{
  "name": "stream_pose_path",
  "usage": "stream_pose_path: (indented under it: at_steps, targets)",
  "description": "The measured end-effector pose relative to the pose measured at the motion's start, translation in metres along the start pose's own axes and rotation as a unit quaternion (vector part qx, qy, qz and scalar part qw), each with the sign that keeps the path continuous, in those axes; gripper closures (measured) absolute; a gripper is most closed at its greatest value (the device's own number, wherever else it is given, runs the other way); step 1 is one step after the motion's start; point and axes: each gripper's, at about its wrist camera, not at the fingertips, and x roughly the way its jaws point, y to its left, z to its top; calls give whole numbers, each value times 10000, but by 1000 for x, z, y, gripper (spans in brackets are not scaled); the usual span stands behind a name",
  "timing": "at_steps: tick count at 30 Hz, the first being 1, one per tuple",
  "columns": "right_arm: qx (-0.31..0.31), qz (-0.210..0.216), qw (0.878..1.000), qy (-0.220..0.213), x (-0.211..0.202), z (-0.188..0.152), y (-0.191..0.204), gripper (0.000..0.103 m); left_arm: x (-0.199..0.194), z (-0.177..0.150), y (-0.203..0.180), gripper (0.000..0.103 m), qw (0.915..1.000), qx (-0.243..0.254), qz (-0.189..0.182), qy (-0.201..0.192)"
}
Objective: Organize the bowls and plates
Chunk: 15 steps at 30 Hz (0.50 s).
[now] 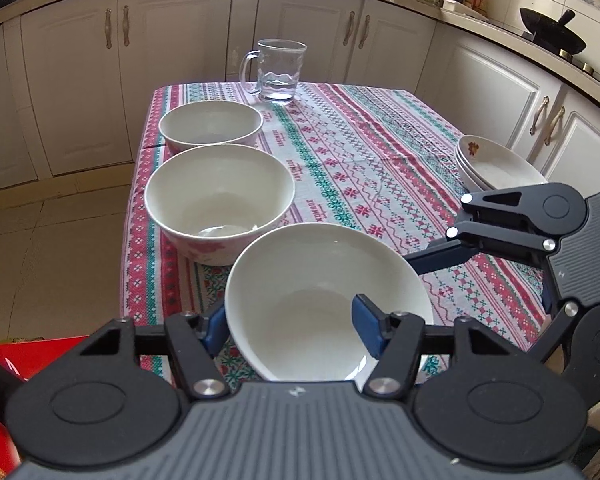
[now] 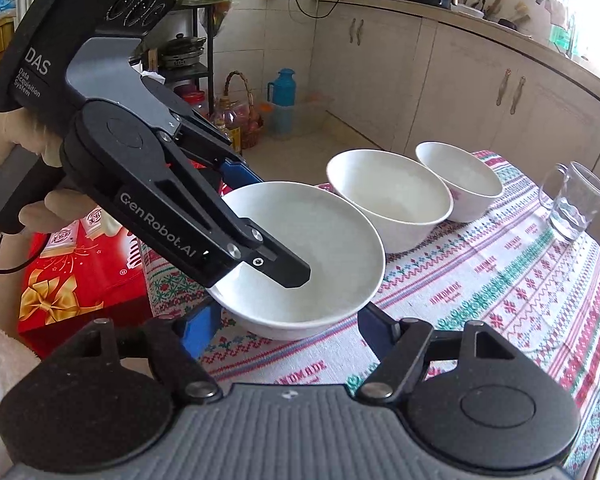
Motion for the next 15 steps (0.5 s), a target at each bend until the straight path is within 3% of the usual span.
stream_pose_path:
  at_steps: [15]
  targets:
    - [457, -704, 9965, 31, -52, -36, -26, 24, 30, 27, -62, 41, 9967, 588, -560, -30]
